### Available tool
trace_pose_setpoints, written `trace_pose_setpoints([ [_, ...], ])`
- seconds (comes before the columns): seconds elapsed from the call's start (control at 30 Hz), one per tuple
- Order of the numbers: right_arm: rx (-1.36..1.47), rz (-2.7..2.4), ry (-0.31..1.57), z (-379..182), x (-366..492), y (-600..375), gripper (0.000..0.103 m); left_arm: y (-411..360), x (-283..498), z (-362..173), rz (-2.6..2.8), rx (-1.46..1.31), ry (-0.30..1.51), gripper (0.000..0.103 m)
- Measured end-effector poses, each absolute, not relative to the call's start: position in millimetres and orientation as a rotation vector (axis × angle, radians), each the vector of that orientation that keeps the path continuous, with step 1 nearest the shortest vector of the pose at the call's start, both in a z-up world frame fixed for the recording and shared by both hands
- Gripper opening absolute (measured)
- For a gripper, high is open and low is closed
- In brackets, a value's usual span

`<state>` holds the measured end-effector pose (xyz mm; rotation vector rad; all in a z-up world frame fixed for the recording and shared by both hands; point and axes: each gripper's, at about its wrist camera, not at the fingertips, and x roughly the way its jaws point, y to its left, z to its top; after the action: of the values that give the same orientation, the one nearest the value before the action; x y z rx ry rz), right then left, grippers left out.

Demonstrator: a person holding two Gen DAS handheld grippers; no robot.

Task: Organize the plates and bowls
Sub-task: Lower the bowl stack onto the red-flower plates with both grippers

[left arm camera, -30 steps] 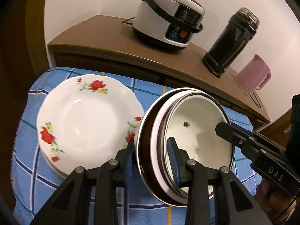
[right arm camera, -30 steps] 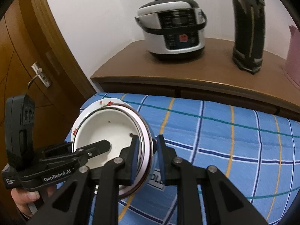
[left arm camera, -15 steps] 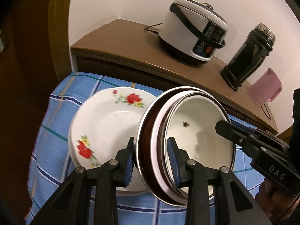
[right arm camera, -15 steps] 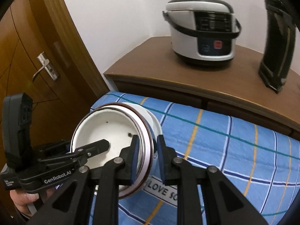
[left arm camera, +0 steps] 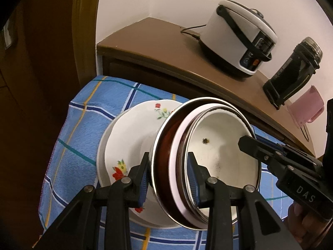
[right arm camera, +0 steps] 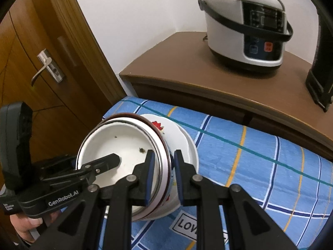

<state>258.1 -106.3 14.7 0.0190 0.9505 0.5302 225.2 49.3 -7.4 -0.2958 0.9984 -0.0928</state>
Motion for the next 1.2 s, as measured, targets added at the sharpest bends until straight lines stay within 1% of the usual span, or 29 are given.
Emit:
trace_pose_setpoints([
  [0.83, -0.026, 0.519, 1.003, 1.6, 274.6, -88.3, 0.020, 59.9, 234.5, -22.2, -0.111, -0.327, 1.051, 0.036],
  [1.2, -0.042, 0.518, 1.034, -13.1, 282.8, -84.6, 0.021, 60.0, 239.4, -22.7, -0.105, -0.323, 1.034, 0.036],
])
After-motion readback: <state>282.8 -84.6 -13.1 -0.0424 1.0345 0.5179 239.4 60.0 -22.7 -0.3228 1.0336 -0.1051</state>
